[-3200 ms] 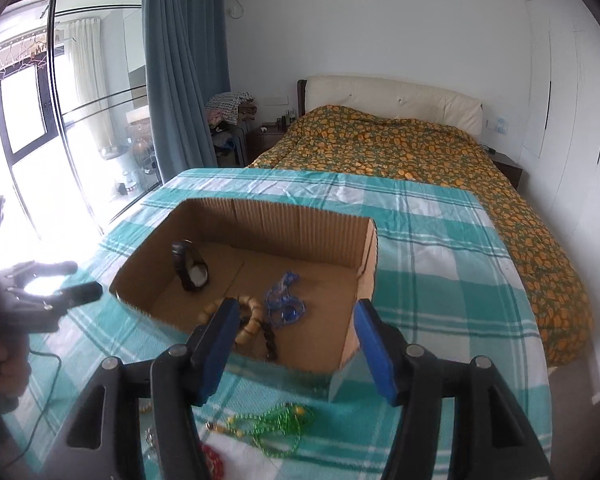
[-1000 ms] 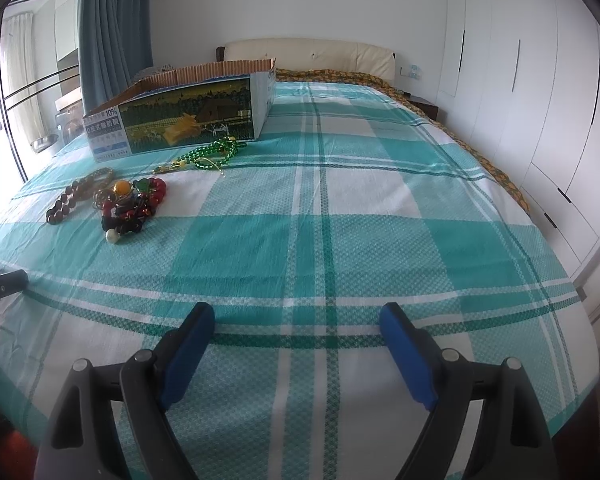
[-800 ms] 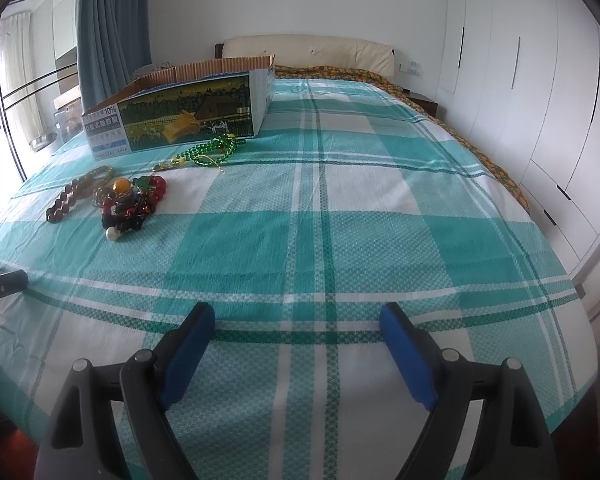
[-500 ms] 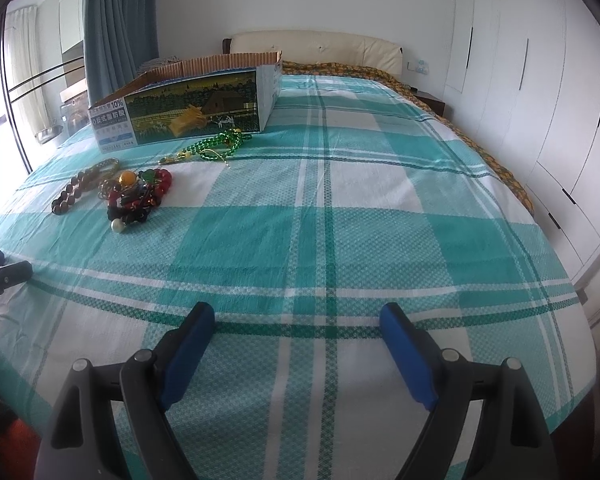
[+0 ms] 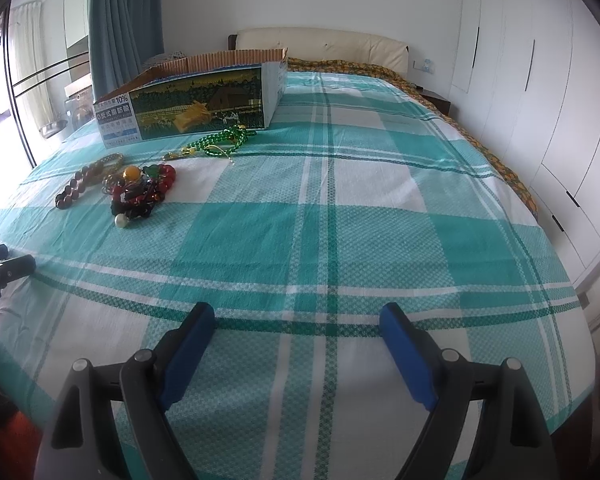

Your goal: Organize jewelry

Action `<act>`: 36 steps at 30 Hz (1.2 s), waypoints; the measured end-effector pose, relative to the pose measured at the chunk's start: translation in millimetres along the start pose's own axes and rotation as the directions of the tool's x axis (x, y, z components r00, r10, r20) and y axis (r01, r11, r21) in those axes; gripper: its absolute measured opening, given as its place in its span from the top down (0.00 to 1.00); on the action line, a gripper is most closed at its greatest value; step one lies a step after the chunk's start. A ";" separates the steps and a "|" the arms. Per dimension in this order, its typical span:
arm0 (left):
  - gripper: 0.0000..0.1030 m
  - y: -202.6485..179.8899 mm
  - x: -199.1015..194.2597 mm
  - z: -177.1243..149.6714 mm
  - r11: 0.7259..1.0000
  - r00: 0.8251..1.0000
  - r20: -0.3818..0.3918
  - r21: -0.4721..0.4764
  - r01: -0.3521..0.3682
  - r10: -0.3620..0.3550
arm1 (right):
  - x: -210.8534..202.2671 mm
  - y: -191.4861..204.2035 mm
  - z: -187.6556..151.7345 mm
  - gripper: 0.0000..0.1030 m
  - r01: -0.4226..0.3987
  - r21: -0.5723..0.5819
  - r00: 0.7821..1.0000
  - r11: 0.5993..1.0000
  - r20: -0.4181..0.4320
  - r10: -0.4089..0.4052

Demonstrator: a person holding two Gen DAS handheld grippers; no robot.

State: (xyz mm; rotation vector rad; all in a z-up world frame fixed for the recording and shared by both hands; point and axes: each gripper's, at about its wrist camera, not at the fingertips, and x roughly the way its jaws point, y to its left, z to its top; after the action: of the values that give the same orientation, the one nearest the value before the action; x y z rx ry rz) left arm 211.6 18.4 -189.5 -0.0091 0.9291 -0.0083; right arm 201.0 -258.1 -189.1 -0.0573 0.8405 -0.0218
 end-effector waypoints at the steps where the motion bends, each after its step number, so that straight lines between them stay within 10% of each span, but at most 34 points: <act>1: 0.00 0.0 0.0 0.0 1.000 1.000 -0.001 0.000 0.000 0.000 | 0.1 0.0 0.2 0.16 -0.002 -0.002 1.000 1.000 -0.002 0.002; 36: 0.00 7.9 1.7 9.1 0.999 0.999 -0.029 -0.028 0.017 -0.018 | 1.5 -0.2 11.2 0.16 -0.033 -0.002 0.997 0.999 -0.077 0.032</act>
State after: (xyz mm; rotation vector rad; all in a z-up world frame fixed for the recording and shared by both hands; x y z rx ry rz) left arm 219.9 26.3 -185.5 -0.0425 0.9581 -0.0116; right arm 210.3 -257.8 -182.7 -0.0463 0.9180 0.0080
